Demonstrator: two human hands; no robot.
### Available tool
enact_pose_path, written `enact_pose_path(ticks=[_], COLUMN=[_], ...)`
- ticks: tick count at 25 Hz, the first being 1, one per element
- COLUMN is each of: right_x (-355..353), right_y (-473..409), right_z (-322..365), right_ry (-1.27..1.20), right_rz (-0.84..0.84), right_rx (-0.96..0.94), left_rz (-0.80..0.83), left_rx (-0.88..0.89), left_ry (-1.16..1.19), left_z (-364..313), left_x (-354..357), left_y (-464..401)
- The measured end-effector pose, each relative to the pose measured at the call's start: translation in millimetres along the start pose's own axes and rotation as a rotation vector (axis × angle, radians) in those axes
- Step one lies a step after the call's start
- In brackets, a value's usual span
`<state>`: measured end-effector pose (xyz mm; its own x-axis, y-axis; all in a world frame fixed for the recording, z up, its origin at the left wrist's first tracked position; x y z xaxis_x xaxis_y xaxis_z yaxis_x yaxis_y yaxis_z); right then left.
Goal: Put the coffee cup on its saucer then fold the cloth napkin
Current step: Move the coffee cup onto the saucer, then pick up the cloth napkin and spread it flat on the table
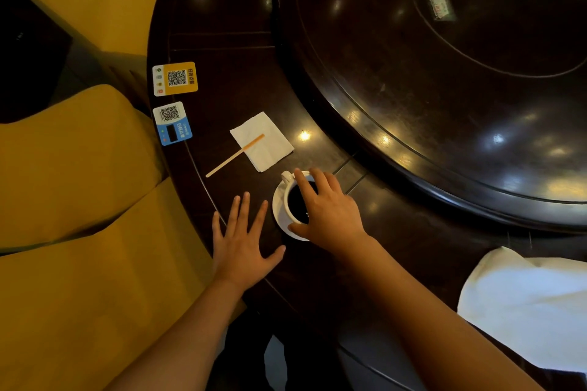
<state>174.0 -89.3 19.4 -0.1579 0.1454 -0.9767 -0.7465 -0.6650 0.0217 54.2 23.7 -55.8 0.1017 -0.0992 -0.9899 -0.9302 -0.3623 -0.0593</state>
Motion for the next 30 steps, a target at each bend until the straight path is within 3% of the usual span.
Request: enact_pose_path(ticks=[5, 8, 13, 16, 21, 30], right_x=[-9, -28, -51, -55, -51, -42], right_y=[9, 30, 94, 145, 234, 334], right_z=[0, -2, -29, -54, -129, -246], right_ry=[-0.052, -0.088, -0.050, 0.001, 0.107, 0.185], right_rz=[-0.010, -0.110, -0.127, -0.093, -0.117, -0.077], right_rx=[-0.012, -0.005, 0.177, 0.284, 0.533, 0.766], left_rz=[0.092, 0.174, -0.043, -0.097, 0.003, 0.253], left_rx=[-0.008, -0.051, -0.079, 0.111, 0.520, 1.002], left_ry=[0.047, 0.093, 0.171, 0.311, 0.393, 0.122], left_z=[1, 2, -23, -85, -215, -373], left_x=[-4, -18, -78, -105, -96, -27], left_y=[-1, -8, 4, 27, 49, 74])
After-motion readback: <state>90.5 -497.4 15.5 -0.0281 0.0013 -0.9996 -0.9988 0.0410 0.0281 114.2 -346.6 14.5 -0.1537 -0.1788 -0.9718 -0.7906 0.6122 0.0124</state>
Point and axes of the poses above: each hand's wrist, its own y-axis away from the middle knuckle, its own x-axis out of the palm, z = x × y, the point moved 5 cm from there along -y, towards the middle knuckle, and after that the axes turned 14 degrees about -z, right-handed, at the moved point
